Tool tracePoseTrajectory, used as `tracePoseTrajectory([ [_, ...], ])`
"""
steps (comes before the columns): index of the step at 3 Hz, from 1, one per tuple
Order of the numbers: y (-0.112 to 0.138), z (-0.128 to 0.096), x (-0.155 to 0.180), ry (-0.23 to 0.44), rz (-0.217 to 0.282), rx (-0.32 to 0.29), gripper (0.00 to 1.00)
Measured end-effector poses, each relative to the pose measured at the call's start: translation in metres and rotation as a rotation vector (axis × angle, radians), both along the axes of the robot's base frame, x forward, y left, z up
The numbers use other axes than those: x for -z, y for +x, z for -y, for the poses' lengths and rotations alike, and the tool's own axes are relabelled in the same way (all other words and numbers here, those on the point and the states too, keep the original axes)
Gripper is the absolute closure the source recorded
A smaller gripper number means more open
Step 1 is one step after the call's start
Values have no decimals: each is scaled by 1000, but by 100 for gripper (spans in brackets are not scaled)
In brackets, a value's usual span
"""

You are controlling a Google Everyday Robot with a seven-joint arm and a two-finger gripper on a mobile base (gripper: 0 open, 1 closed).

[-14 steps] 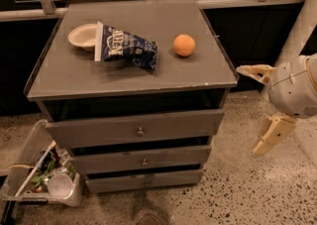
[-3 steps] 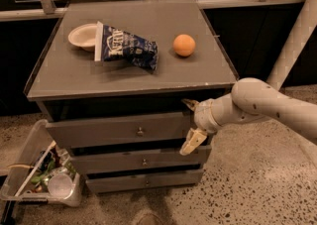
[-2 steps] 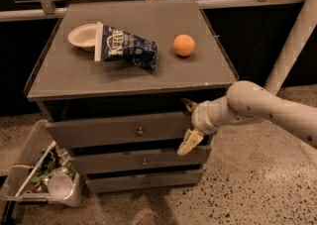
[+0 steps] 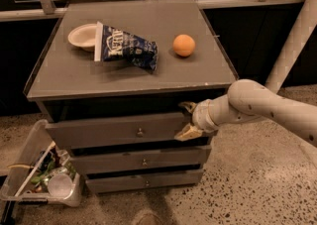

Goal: Open top drawer

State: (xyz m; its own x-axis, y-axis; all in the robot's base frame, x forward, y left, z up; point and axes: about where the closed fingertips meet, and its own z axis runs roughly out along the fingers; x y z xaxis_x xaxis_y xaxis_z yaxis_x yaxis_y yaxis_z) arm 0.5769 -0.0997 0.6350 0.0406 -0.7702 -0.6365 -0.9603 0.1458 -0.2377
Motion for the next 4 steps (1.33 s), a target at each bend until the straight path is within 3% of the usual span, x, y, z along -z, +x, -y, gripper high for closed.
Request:
tracePoseTrajectory([
  [2,2,0,-9,0,0,0,88],
  [3,3,0,-14,0,0,0,100],
  [4,3,0,-14,0,0,0,82],
])
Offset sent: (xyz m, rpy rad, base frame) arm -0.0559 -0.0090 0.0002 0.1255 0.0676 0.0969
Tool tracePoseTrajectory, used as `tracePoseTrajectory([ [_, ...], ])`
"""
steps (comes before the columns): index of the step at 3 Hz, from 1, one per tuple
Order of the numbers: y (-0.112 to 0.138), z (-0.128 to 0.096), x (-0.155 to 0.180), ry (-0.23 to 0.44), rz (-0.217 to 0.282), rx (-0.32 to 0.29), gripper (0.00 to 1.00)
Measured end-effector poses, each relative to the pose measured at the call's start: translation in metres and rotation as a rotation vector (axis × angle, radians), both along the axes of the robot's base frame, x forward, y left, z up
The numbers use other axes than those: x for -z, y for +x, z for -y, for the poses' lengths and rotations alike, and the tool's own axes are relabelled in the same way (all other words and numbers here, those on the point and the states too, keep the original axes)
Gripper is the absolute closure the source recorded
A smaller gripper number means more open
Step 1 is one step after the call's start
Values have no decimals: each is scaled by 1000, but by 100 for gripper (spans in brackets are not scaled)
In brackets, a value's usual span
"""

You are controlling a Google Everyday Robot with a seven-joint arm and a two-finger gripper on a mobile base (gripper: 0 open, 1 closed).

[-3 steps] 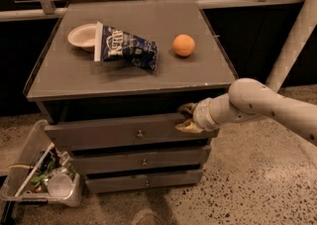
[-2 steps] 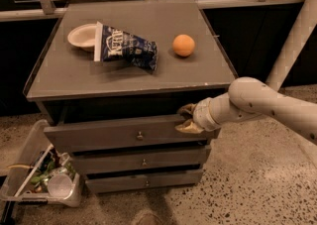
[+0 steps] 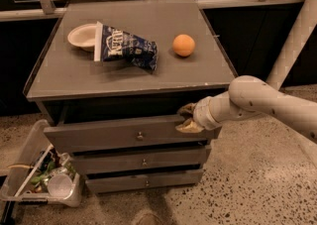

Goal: Open top drawer

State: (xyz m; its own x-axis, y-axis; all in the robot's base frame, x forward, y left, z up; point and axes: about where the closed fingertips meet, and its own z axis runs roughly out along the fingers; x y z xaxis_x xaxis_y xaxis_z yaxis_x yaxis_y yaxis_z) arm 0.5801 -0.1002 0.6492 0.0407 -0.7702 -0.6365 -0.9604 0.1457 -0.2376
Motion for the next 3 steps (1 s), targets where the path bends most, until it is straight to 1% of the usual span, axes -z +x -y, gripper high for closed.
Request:
tracePoseTrajectory([
  [2,3,-2,0,5,-10,-10,35],
  [3,-7,-3,8,42,-43,-33,37],
])
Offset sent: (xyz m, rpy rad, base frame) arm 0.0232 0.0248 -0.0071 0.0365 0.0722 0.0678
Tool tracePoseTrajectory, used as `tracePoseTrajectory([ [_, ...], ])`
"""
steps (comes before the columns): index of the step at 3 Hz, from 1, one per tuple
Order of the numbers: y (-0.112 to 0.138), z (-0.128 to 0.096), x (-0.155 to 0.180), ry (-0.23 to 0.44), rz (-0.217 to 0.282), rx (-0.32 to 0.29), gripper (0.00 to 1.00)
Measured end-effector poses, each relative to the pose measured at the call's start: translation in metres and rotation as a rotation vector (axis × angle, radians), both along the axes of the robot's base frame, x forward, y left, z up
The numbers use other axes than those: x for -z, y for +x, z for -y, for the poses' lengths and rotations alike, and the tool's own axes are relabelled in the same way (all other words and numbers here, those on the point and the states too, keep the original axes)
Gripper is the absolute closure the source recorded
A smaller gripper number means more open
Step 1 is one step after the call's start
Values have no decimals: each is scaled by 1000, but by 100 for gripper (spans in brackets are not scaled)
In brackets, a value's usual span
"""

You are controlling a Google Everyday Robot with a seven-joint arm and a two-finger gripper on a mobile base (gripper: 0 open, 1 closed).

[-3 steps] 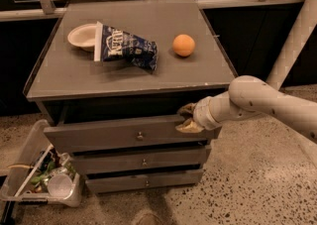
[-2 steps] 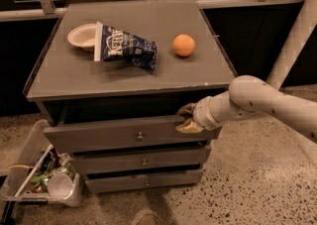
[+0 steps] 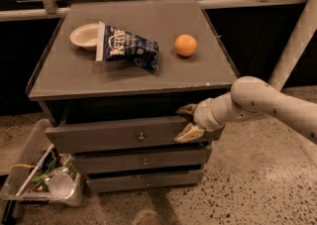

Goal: Open top drawer

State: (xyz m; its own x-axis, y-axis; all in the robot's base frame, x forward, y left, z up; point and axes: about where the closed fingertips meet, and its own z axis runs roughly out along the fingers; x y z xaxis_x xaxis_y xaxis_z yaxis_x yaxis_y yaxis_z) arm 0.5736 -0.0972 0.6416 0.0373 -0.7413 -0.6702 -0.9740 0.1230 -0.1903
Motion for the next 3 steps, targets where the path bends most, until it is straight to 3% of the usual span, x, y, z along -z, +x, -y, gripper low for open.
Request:
tracePoseTrajectory([
  [2,-6,3,-3,3,-5,-1,83],
  [3,-6,3,-6,3,-4,-1,100],
])
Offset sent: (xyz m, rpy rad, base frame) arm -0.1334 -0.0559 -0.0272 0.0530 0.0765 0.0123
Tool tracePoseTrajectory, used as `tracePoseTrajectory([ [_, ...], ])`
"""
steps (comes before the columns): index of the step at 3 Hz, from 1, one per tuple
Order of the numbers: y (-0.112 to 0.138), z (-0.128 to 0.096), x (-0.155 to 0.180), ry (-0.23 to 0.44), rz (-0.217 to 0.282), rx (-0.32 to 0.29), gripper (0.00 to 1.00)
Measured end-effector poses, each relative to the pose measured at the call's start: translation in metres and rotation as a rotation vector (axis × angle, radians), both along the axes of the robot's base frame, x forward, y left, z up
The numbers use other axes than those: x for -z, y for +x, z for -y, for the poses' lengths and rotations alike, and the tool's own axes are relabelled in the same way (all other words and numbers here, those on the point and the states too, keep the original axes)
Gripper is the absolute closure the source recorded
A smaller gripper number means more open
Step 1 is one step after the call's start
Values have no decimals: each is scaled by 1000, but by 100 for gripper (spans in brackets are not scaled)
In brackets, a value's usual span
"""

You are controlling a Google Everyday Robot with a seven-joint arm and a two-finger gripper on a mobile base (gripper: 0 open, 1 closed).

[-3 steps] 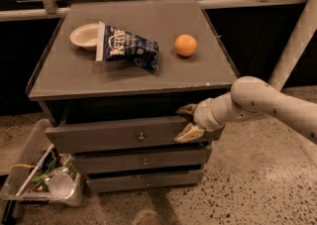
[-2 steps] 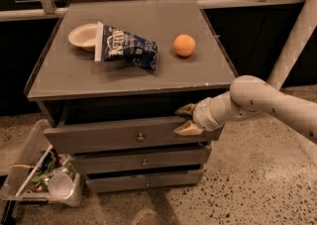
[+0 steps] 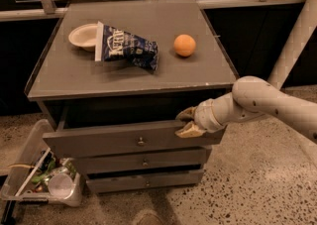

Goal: Open top drawer

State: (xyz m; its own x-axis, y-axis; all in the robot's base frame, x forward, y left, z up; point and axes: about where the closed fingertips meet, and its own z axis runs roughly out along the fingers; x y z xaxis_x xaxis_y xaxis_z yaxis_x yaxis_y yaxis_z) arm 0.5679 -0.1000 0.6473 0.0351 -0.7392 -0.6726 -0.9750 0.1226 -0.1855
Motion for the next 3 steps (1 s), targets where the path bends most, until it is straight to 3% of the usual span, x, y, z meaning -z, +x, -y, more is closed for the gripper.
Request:
tracePoseTrajectory([
  [2,-22,5,1,-4,-6,6,100],
  [3,-22,5,1,-4,-6,6,83],
])
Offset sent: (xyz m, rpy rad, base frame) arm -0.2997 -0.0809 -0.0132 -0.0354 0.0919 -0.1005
